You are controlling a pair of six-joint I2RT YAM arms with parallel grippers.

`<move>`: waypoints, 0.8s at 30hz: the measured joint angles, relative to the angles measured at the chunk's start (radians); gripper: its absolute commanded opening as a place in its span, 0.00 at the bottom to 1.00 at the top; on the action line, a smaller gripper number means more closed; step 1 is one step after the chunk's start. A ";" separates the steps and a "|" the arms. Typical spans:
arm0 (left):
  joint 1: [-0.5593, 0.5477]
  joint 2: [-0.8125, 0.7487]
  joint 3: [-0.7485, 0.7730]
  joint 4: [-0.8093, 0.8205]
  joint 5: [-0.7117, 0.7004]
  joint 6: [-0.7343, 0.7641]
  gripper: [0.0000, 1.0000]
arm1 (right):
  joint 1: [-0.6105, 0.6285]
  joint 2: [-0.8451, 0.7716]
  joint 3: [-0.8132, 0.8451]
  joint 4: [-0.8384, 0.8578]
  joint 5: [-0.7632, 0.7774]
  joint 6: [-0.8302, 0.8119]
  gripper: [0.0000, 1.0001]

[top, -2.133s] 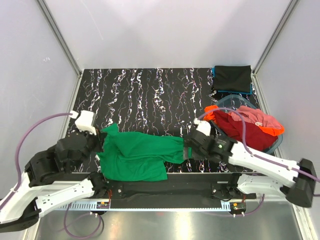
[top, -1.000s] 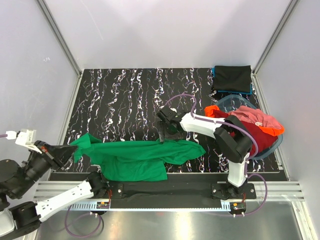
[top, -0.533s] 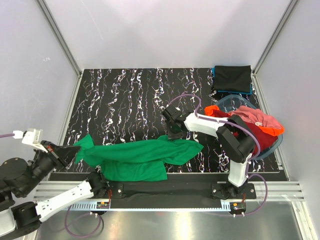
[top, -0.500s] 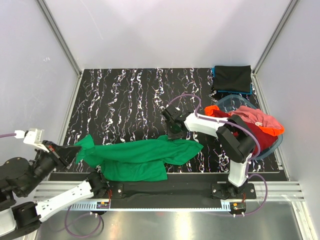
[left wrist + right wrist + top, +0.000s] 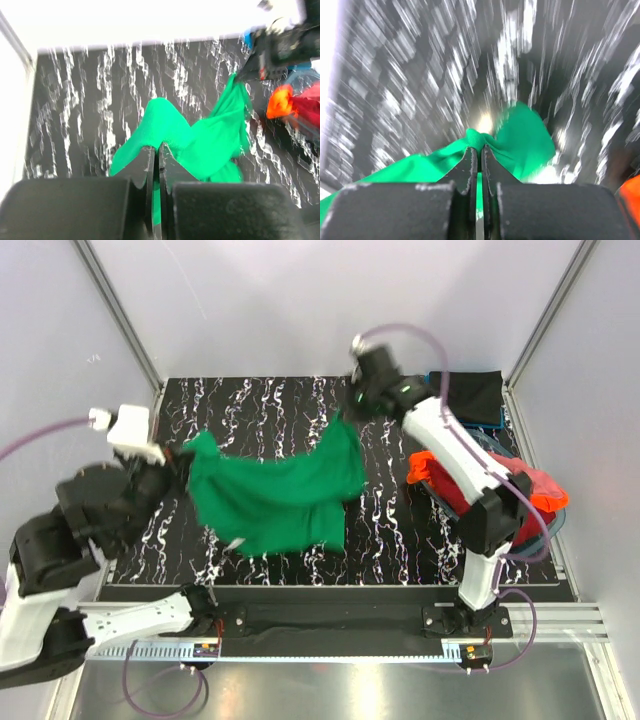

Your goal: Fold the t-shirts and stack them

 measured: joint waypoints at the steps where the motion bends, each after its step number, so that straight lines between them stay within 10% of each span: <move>1: 0.000 0.061 0.079 0.024 -0.006 0.042 0.00 | -0.018 -0.005 0.109 -0.014 0.005 -0.016 0.00; 5: -0.001 0.199 0.308 0.151 0.019 0.157 0.00 | -0.052 -0.135 0.264 -0.027 0.053 -0.048 0.00; 9: -0.001 0.084 0.244 0.233 0.036 0.192 0.01 | -0.043 -0.503 -0.103 0.058 0.095 -0.019 0.06; 11: -0.001 -0.058 0.083 0.267 0.035 0.180 0.02 | -0.040 -0.673 -0.340 0.111 0.123 0.019 0.37; 12: -0.001 -0.132 -0.010 0.280 0.032 0.161 0.03 | -0.040 -0.737 -0.438 0.114 0.137 0.042 0.68; 15: 0.000 -0.321 -0.267 0.273 0.022 0.075 0.13 | -0.043 -0.760 -0.645 0.145 0.145 0.091 0.92; 24: 0.000 -0.486 -0.655 0.094 0.023 -0.234 0.18 | -0.043 -0.629 -0.913 0.140 0.130 0.198 0.91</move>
